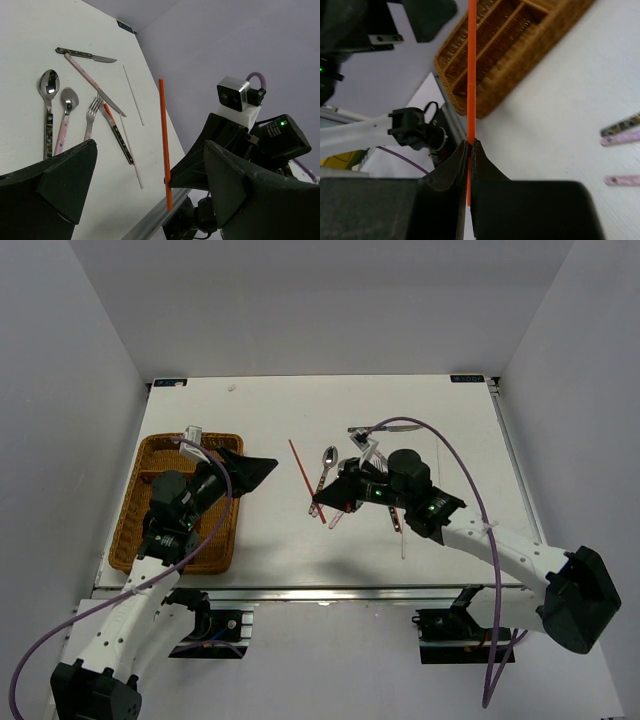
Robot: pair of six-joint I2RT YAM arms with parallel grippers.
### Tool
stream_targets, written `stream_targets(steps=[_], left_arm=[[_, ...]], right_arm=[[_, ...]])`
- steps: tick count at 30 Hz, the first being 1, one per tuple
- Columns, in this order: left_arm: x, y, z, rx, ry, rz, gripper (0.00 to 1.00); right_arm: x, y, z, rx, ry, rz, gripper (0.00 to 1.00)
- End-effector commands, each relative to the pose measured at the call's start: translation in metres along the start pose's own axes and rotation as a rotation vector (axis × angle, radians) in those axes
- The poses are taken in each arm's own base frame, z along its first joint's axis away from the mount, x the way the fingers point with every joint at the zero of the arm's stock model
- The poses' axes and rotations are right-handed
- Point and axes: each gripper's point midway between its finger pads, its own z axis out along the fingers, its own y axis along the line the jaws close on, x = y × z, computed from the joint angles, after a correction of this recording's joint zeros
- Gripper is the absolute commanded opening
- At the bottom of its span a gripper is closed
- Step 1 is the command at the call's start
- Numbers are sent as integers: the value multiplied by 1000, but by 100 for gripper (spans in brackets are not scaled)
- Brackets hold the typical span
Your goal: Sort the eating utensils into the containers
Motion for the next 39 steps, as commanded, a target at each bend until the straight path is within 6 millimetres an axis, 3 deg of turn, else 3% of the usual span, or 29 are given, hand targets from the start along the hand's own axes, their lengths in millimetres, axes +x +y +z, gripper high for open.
stream_targets(steps=[1, 2, 6, 9, 12, 14, 15, 16, 17, 18, 19, 20, 21, 22, 24, 25, 26, 27, 29, 31, 32, 34, 37, 39], left_arm=[[-2, -13, 2, 46, 4, 20, 95], [-2, -10, 3, 35, 5, 33, 95], [-1, -12, 3, 43, 16, 55, 90], [0, -5, 5, 5, 26, 72, 79], [4, 5, 8, -29, 49, 78, 58], [5, 6, 9, -32, 54, 77, 40], [5, 5, 10, -29, 59, 77, 24], [4, 5, 10, -35, 67, 76, 20], [3, 6, 10, -49, 70, 92, 13], [2, 9, 10, -76, 74, 101, 0], [-3, 19, 9, -160, 80, 104, 0], [-6, 27, 7, -217, 84, 153, 0], [-11, 37, 4, -291, 85, 179, 0], [-25, 64, -7, -484, 87, 245, 0], [-42, 98, -25, -731, 89, 319, 0], [-54, 130, -60, -996, 93, 391, 0], [-65, 141, -66, -1112, 107, 425, 0], [-66, 152, -82, -1221, 144, 458, 0], [-75, 174, -97, -1399, 192, 545, 0], [-71, 183, -94, -1431, 239, 560, 0], [-55, 190, -81, -1373, 311, 534, 0], [-47, 198, -70, -1342, 347, 523, 0], [-39, 217, -72, -1402, 417, 556, 0], [-32, 228, -73, -1424, 474, 577, 0]], right_arm=[[-29, 40, 20, -112, -60, -17, 0], [-31, 52, 25, -137, -55, -26, 0], [-26, 61, 48, -159, -17, -25, 0], [-26, 74, 56, -188, -7, -36, 0], [-21, 83, 64, -208, 14, -40, 0], [-19, 86, 68, -216, 23, -41, 0], [-17, 84, 70, -213, 28, -36, 0], [-18, 84, 71, -214, 22, -36, 0], [-17, 82, 71, -210, 20, -32, 7], [-19, 83, 69, -208, 9, -39, 21], [-18, 80, 68, -198, 7, -41, 36], [-20, 77, 63, -172, 5, -46, 65], [-23, 67, 60, -115, -16, -61, 80], [-24, 49, 55, -47, -25, -56, 89], [-30, 18, 31, 125, -53, -39, 89], [-35, -2, 19, 211, -70, -47, 89], [-43, -7, 1, 262, -102, -60, 89], [-40, -34, -18, 406, -92, -78, 89], [-55, -53, -53, 534, -158, -96, 89], [-58, -71, -82, 636, -162, -111, 89], [-65, -73, -98, 676, -197, -122, 89], [-69, -79, -123, 746, -215, -140, 89], [-71, -87, -147, 823, -239, -161, 89], [-67, -91, -151, 832, -238, -165, 89]])
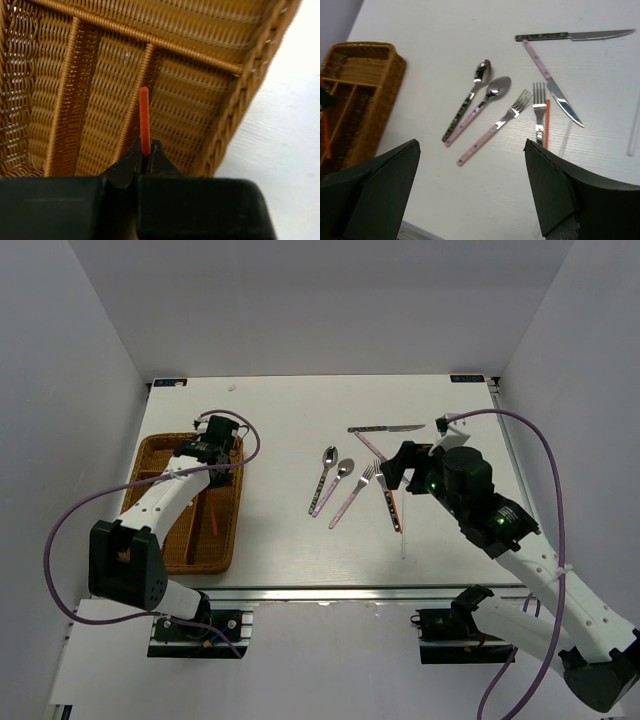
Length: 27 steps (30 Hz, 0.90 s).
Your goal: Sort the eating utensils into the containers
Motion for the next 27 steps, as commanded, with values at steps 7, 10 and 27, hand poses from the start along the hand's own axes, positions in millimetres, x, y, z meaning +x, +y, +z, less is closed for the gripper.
stream_targets(steps=[7, 10, 27], left_arm=[[16, -2, 9, 21, 20, 127, 0], [26, -4, 15, 26, 53, 137, 16], [-33, 42, -74, 20, -208, -102, 98]], right_arm=[[23, -39, -4, 126, 46, -99, 89], [21, -45, -3, 147, 41, -102, 89], [17, -104, 8, 360, 94, -39, 89]])
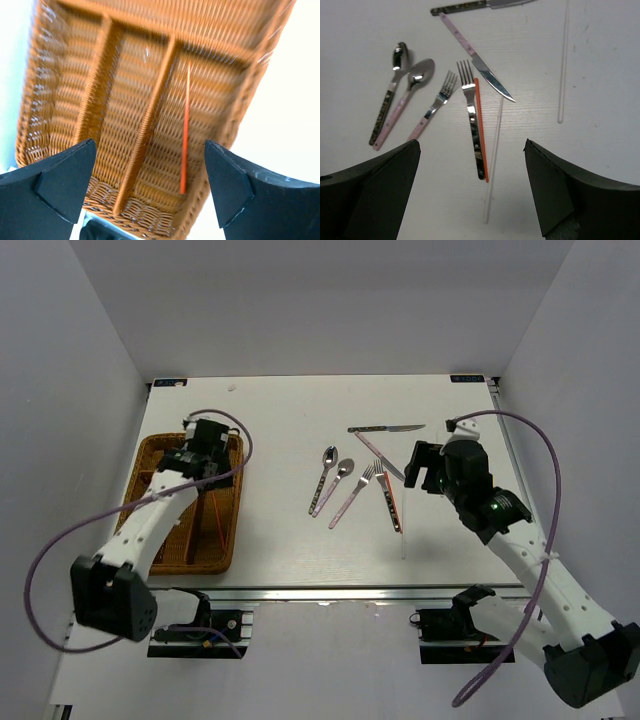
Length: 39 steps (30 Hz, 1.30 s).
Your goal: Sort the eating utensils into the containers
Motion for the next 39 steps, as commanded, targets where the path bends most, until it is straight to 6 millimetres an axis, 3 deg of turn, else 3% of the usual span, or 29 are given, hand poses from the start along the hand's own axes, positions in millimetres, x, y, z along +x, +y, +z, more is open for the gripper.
stream_targets(steps=[1, 4, 8, 9, 11, 14, 15, 16, 17, 18, 19, 20, 21, 26, 34, 36, 37, 39], left_arm=[[-50, 30, -71, 68, -243, -195, 98], [-71, 54, -130, 169, -407, -322, 98], [-85, 89, -209, 311, -617, -427, 98], [-86, 90, -227, 368, -657, -416, 98], [-88, 108, -271, 460, -783, -445, 98], [-84, 120, -320, 590, -909, -455, 98], [-82, 123, -330, 615, -931, -460, 98], [-80, 123, -339, 646, -948, -450, 98], [-79, 128, -348, 659, -968, -459, 98], [-78, 131, -352, 669, -975, -472, 98], [-76, 131, -354, 676, -977, -472, 98], [-75, 129, -354, 689, -974, -465, 98], [-72, 129, -353, 690, -974, -456, 98], [-64, 125, -334, 650, -938, -438, 98], [-64, 106, -326, 697, -899, -395, 98], [-63, 98, -325, 727, -885, -373, 98], [-63, 92, -321, 738, -869, -361, 98], [-63, 78, -320, 792, -856, -334, 98]], right_arm=[[-7, -19, 11, 73, 28, 14, 89], [-9, -38, 28, 77, 46, 21, 89], [-6, -89, 55, 187, 81, 13, 89], [6, -96, 67, 190, 139, 16, 88], [8, -97, 80, 142, 168, 35, 88], [23, -111, 107, 175, 227, 47, 86], [41, -117, 122, 187, 289, 54, 83], [46, -122, 130, 204, 313, 54, 82], [40, -125, 138, 217, 313, 54, 82], [61, -133, 151, 241, 392, 53, 81], [65, -140, 156, 269, 418, 38, 79], [56, -143, 164, 279, 412, 37, 78], [72, -148, 170, 293, 468, 41, 76], [88, -150, 187, 267, 539, 52, 65], [148, -157, 180, 291, 720, 85, 15], [149, -152, 178, 268, 719, 104, 0], [147, -150, 177, 263, 713, 110, 0], [120, -142, 171, 242, 633, 125, 0]])
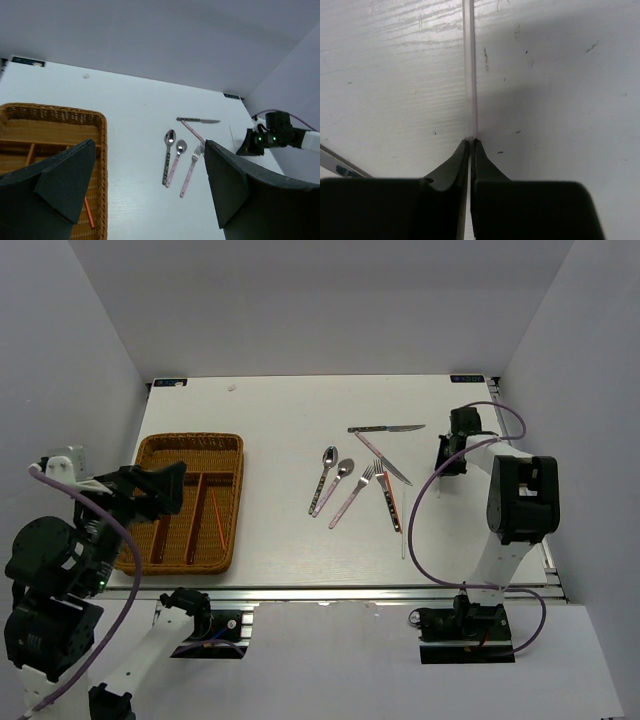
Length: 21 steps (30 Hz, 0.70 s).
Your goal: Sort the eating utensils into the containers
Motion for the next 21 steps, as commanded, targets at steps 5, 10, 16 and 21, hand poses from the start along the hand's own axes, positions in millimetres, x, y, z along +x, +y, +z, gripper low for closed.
stream_targets(steps=[5, 10, 16, 21], left_arm=[[80, -71, 46, 416, 210, -107, 98], [117, -111, 73, 662, 255, -352, 98], [117, -130, 74, 837, 206, -389, 98], [123, -126, 80, 805, 213, -371, 95]], right_arm=[[3, 105, -106, -412, -174, 2, 0], [21, 228, -238, -993, -334, -85, 0], [78, 294, -329, -1339, -284, -97, 0], [108, 327, -375, -1451, -260, -190, 0]])
